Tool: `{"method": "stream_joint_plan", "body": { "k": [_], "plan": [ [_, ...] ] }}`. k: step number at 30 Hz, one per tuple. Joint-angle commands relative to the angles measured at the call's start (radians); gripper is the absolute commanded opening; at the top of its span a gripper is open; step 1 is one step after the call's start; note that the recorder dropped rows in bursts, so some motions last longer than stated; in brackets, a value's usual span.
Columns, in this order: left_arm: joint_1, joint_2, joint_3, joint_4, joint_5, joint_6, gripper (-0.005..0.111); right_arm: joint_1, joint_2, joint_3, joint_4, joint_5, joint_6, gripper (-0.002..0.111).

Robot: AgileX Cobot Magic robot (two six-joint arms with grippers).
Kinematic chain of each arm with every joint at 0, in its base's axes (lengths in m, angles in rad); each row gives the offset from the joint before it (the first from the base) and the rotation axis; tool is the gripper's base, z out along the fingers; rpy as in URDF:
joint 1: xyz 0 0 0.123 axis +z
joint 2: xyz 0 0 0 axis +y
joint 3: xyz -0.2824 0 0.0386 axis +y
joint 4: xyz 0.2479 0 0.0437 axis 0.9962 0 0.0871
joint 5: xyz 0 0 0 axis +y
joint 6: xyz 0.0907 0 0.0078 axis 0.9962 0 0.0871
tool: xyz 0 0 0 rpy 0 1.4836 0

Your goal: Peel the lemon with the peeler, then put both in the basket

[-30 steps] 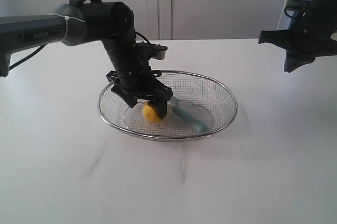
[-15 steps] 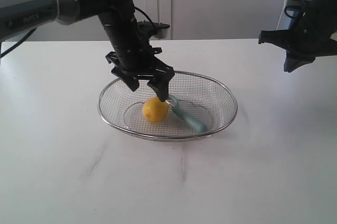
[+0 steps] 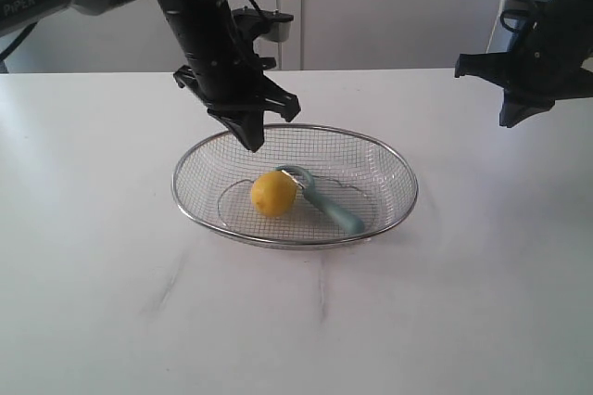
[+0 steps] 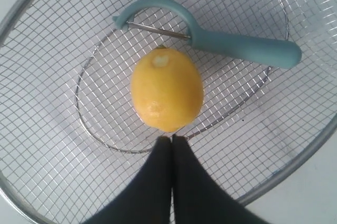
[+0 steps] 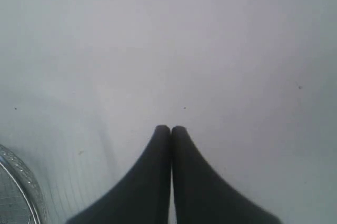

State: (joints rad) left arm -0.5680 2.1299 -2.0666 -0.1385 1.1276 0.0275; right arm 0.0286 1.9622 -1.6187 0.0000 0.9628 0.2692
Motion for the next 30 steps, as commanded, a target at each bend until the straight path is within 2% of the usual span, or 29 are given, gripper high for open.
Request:
{"method": "stream_joint_plan", "body": {
  "k": [1,9,30],
  "plan": [
    [-0.003,-0.015,-0.006,0.006,0.054,-0.005,0.0,-0.006,-0.012,0.003,0.0,-0.004,0.006,0.0],
    [0.016,-0.017,-0.006,0.107,0.093,-0.005,0.0,-0.006,-0.012,0.003,0.0,-0.004,0.006,0.0],
    [0.306,-0.019,-0.006,0.102,0.093,-0.056,0.0,-0.006,-0.012,0.003,0.0,-0.004,0.006,0.0]
  ]
}}
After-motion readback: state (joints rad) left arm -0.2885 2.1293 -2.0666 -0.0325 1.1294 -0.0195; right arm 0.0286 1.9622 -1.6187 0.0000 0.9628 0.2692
